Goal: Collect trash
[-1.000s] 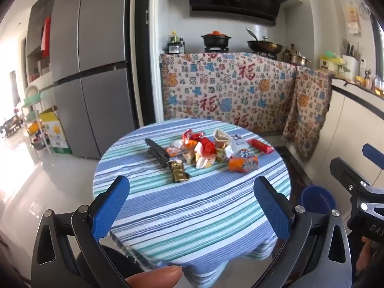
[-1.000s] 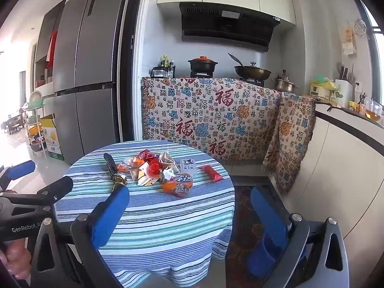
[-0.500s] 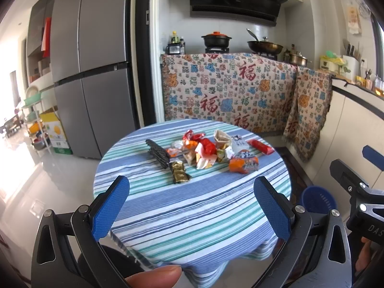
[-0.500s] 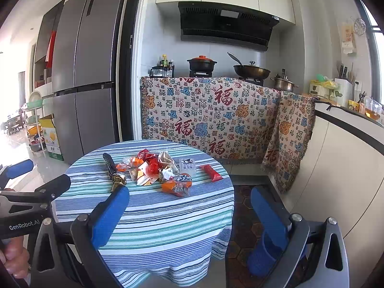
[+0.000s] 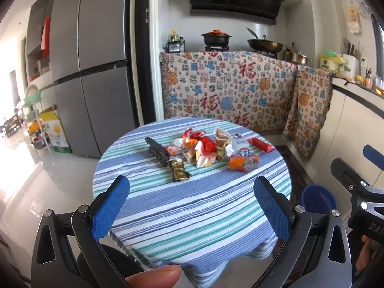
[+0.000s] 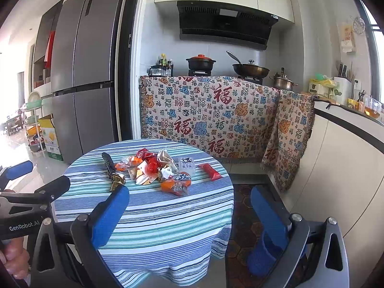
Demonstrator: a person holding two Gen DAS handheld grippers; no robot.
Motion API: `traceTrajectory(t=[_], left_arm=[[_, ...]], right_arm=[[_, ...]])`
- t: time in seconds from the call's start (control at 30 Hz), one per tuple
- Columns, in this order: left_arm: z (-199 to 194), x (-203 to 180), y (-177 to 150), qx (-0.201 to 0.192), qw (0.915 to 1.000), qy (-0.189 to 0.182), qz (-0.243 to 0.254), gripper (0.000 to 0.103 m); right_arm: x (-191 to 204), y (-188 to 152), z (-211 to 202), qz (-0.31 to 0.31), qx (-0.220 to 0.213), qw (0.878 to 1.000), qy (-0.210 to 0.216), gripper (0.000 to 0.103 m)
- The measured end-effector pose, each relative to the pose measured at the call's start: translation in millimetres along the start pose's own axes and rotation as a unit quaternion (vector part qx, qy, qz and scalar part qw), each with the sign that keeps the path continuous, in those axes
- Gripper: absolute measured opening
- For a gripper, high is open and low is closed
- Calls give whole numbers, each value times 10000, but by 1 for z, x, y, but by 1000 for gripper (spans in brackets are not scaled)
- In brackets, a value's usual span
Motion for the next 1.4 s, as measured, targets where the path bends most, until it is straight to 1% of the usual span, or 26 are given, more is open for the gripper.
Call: traceTrajectory(t=[0.57, 1.4], left_arm=[[1, -3, -8, 43, 10000, -9, 18, 103], [2, -3, -9, 58, 10000, -8, 17, 103]], right_arm=[[-4, -5, -1, 48, 37, 10000, -29, 103], [-8, -7, 0, 62, 86, 9999, -49, 103]])
Point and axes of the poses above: each gripper's, at about its wrist camera, not at the fingertips, and z roughly the way its jaws point, x to its left, y to its top, the point moved 8 cm from there along z, roughly the way its jaws point, and after that the axes turned 3 degrees about -x, right-handed, at the moved point
